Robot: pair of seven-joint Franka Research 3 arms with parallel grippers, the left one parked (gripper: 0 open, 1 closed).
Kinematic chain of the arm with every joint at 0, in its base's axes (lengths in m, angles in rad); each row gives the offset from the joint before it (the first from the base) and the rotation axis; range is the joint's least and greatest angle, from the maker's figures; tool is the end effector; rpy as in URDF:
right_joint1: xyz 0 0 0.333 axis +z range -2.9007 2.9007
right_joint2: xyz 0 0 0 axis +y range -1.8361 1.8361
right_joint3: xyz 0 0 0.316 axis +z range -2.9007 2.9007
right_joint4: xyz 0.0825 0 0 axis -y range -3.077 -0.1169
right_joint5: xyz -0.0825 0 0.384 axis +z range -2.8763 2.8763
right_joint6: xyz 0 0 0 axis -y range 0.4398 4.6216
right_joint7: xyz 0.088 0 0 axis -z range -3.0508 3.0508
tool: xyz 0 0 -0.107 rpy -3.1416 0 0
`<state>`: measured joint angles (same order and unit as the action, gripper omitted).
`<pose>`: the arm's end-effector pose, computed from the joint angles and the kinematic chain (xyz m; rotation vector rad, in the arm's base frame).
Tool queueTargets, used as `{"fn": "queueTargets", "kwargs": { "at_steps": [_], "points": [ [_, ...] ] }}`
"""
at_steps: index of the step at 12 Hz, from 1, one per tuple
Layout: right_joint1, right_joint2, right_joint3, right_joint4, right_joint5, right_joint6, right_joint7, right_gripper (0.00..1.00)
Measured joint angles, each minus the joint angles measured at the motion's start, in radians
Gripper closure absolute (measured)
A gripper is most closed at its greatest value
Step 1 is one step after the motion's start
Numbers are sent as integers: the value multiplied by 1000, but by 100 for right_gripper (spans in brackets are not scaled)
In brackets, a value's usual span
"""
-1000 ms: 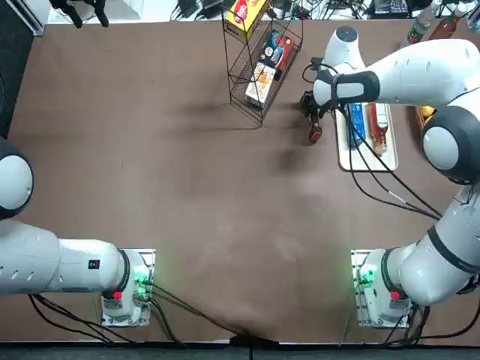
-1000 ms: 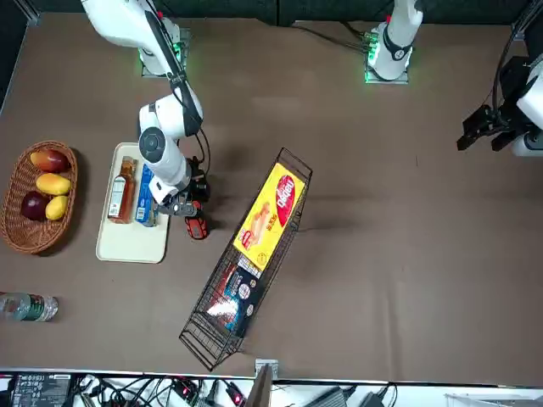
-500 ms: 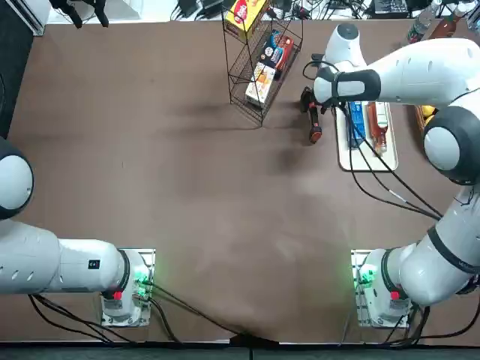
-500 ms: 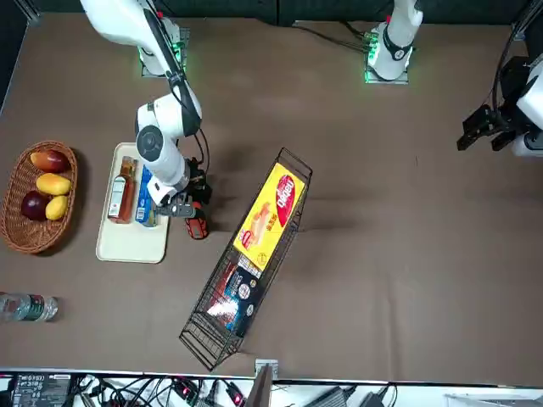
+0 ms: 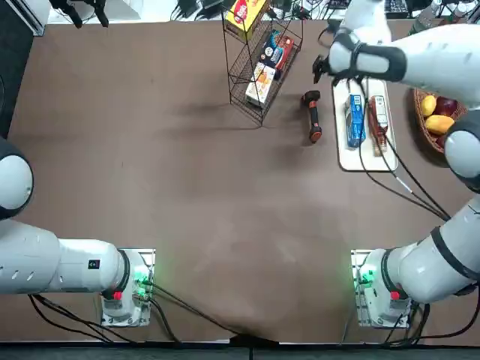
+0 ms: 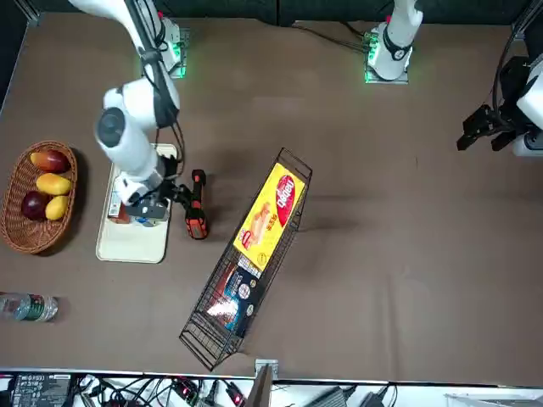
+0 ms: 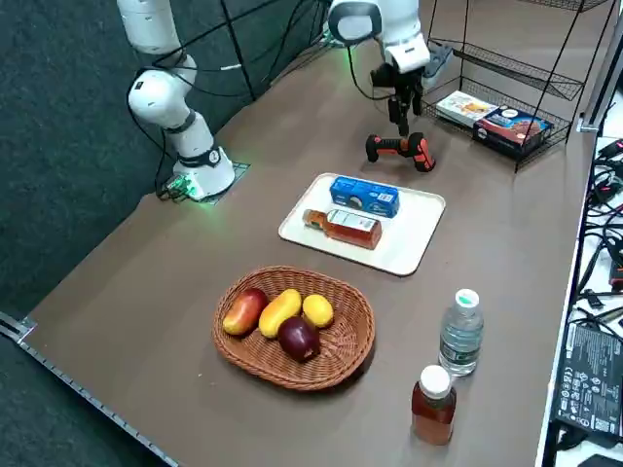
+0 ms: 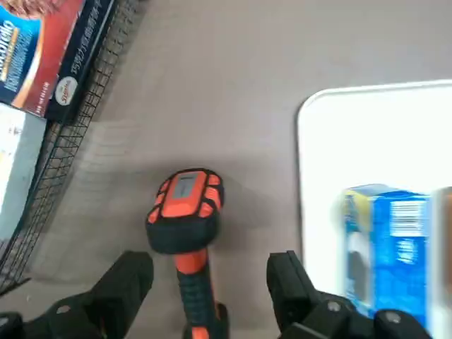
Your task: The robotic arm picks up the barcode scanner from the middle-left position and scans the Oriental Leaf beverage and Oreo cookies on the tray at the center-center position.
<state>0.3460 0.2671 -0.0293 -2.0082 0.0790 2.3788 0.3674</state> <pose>0.5769 0.1906 0.3329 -3.0533 0.1582 -0.1240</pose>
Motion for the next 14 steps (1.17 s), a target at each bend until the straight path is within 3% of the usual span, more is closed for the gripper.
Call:
{"fn": "queueTargets", "kwargs": {
  "at_steps": [3,4,8,10,14],
  "points": [
    [-66,-80,-3,77,0,-195,-114,0],
    [-115,-131,-5,147,0,-357,-191,0],
    [-200,-184,-8,338,-4,-656,-343,0],
    [-233,-192,-9,410,-13,-744,-370,0],
    [-247,-224,-8,446,-50,-788,-371,0]
  ]
}}
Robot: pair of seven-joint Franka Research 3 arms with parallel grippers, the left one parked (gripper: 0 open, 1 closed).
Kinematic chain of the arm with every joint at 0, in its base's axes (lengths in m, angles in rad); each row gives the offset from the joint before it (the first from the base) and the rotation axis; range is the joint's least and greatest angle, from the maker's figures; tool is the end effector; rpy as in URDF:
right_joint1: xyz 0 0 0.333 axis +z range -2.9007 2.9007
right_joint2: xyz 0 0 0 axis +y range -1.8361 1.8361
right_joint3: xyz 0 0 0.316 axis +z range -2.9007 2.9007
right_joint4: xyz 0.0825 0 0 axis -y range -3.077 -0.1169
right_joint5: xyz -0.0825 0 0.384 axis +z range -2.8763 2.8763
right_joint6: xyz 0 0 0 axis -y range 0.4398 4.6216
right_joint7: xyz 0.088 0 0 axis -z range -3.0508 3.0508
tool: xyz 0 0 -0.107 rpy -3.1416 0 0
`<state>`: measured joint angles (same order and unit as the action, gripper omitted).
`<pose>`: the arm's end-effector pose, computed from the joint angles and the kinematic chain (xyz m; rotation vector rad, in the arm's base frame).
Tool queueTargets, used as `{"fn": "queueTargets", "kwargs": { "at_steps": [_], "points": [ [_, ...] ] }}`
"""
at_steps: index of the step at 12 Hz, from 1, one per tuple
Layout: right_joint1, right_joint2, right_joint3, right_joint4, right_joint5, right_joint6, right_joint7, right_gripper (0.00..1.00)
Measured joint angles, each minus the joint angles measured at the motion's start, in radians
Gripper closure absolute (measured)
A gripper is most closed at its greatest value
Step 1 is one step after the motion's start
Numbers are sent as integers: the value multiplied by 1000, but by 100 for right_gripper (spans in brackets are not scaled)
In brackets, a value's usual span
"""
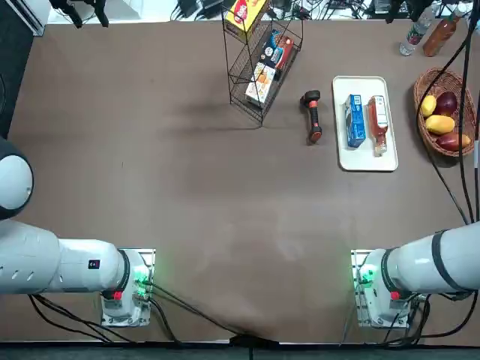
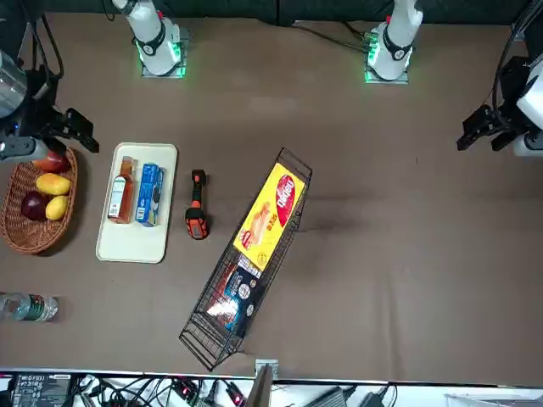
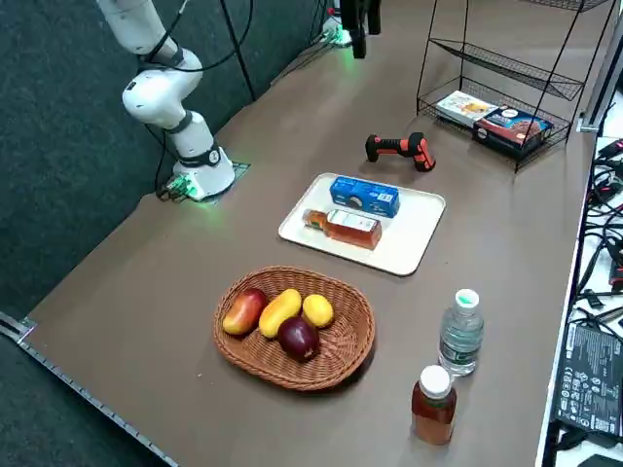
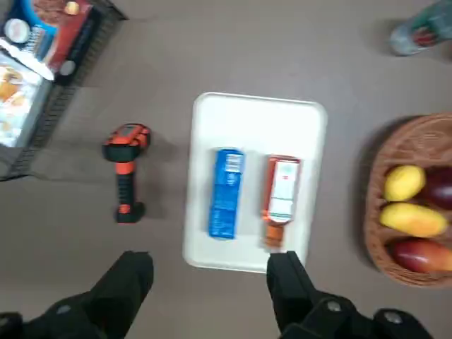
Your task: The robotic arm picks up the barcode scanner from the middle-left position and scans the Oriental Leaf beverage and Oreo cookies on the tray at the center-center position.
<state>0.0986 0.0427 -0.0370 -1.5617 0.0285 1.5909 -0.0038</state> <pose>0.5677 0.0385 0.6066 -3.1134 -0.1007 0.0222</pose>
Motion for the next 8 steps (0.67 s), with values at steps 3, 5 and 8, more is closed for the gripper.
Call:
{"fn": "queueTargets", "kwargs": {
  "at_steps": [3,5,8],
  "points": [
    [-18,-33,11,-3,-87,-20,0,0],
    [-45,-72,16,-33,-93,-35,-1,0],
    [-56,-141,15,-102,-92,-42,-1,0]
  ]
}}
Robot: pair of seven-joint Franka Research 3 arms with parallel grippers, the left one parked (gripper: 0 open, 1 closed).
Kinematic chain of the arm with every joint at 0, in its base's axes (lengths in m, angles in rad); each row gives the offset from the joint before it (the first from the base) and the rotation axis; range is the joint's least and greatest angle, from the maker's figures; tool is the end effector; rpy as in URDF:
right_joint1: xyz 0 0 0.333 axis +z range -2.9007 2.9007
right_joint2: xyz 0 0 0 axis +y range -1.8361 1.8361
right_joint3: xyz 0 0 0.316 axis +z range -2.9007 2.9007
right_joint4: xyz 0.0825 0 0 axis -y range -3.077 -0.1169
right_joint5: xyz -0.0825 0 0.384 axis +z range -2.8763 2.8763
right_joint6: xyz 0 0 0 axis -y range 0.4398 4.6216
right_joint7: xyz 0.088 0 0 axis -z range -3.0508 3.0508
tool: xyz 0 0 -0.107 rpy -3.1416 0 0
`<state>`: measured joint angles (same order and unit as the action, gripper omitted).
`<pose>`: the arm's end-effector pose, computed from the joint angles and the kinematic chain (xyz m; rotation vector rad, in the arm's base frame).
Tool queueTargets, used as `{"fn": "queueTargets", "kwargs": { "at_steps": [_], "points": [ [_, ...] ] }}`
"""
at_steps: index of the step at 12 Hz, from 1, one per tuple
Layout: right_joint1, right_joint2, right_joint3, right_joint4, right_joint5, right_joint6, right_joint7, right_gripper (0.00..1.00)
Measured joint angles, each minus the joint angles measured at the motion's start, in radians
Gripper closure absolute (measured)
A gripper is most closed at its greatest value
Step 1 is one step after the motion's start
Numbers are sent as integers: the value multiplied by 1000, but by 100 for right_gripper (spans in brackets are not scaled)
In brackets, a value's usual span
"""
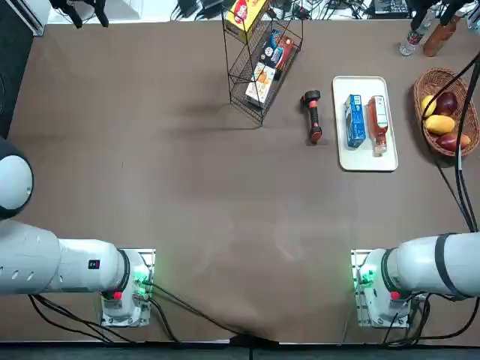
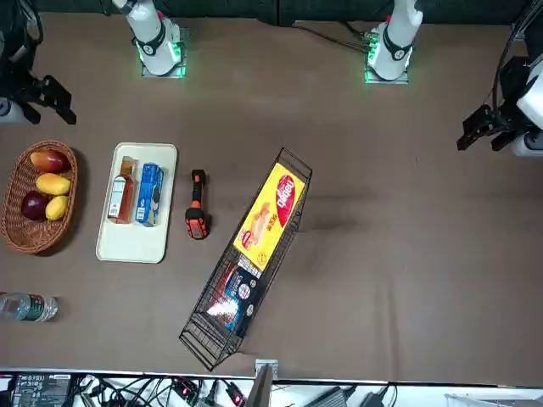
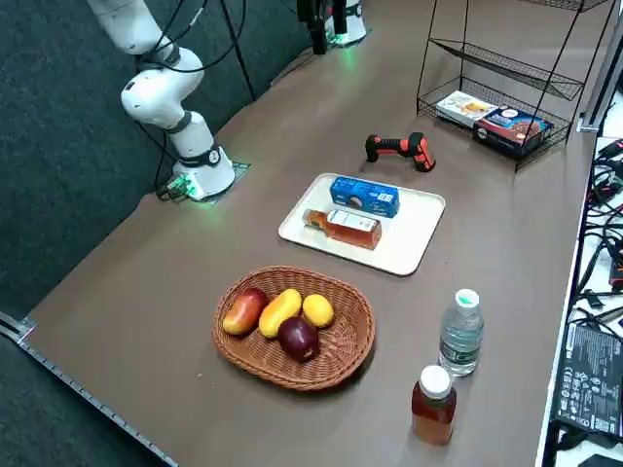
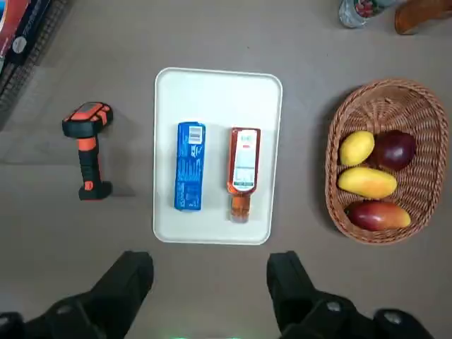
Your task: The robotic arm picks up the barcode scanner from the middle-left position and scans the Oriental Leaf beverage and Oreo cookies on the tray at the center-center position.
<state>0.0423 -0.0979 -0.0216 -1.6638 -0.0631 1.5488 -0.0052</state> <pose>0.5210 0.0033 0.6316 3.0801 0.0388 -0.0256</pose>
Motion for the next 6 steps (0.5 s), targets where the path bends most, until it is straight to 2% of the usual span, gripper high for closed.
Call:
{"fn": "queueTargets", "kwargs": {
  "at_steps": [2,6],
  "points": [
    [2,-45,0,-50,9,0,0,0],
    [12,-72,-13,-80,16,1,0,0]
  ]
}}
